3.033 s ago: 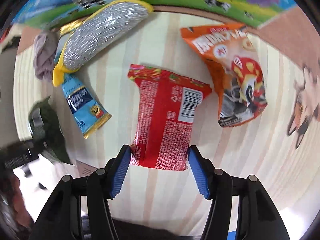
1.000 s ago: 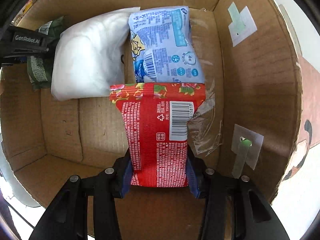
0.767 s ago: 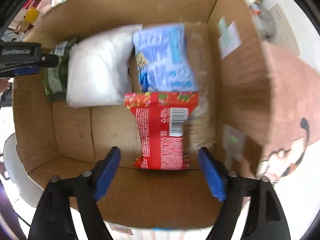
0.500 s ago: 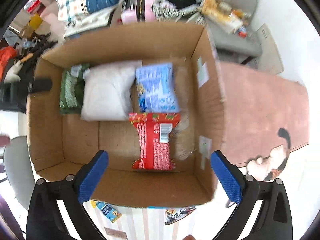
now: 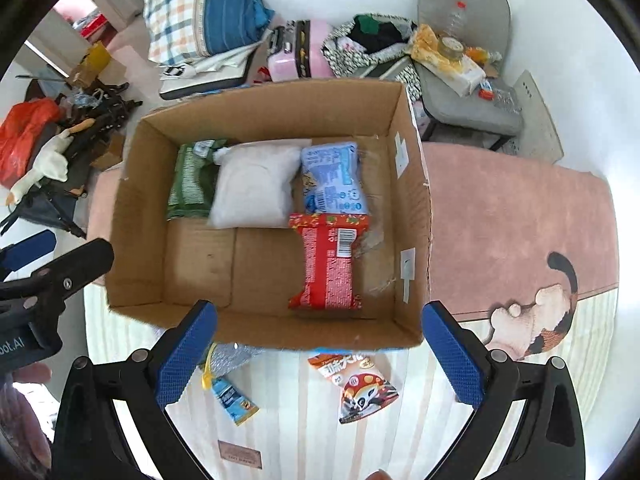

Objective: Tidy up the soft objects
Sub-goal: 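Carry the green and red snack bags into the box and release both, then grasp the yellow steel scrubber with the left tool while the right tool grasps the orange panda bag, then place the scrubber and orange panda bag into the box and release both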

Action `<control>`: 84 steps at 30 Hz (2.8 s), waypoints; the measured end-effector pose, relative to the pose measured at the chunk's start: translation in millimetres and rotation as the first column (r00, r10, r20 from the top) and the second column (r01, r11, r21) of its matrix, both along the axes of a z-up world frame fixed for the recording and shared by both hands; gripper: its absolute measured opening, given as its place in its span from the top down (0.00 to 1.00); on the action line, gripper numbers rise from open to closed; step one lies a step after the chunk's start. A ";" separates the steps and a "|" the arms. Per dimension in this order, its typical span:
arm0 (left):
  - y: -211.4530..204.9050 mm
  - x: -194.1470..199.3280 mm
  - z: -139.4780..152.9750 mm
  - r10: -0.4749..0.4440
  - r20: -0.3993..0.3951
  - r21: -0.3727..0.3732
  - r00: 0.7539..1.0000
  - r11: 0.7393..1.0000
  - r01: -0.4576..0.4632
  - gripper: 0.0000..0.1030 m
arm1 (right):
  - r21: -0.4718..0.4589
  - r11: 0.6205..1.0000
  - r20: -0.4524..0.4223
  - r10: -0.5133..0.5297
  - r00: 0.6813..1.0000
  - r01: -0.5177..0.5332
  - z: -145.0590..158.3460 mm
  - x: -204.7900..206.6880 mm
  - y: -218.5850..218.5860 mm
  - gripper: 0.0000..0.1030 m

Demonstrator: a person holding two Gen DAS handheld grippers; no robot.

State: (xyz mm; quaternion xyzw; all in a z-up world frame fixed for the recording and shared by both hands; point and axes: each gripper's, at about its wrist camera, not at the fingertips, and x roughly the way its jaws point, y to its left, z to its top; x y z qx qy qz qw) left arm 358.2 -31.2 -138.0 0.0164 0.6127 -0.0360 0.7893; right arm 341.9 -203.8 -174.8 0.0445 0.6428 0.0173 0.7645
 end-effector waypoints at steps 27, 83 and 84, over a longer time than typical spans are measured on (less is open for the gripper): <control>-86.7 -96.3 -199.2 -0.365 -0.229 0.324 0.902 0.846 0.424 0.35 | -0.018 0.997 -0.316 0.062 0.947 -0.071 -181.0 -76.7 -41.6 0.04; 6.2 -2.4 -80.1 0.026 -0.298 -0.249 0.954 0.963 -0.104 0.68 | 0.312 0.927 -0.154 -0.166 0.974 0.207 4.2 -55.3 -31.8 0.38; 8.3 10.6 -88.3 0.032 -0.331 -0.245 0.943 0.962 -0.119 0.68 | 0.311 0.923 -0.173 -0.178 0.969 0.226 -4.1 -37.2 -25.0 0.38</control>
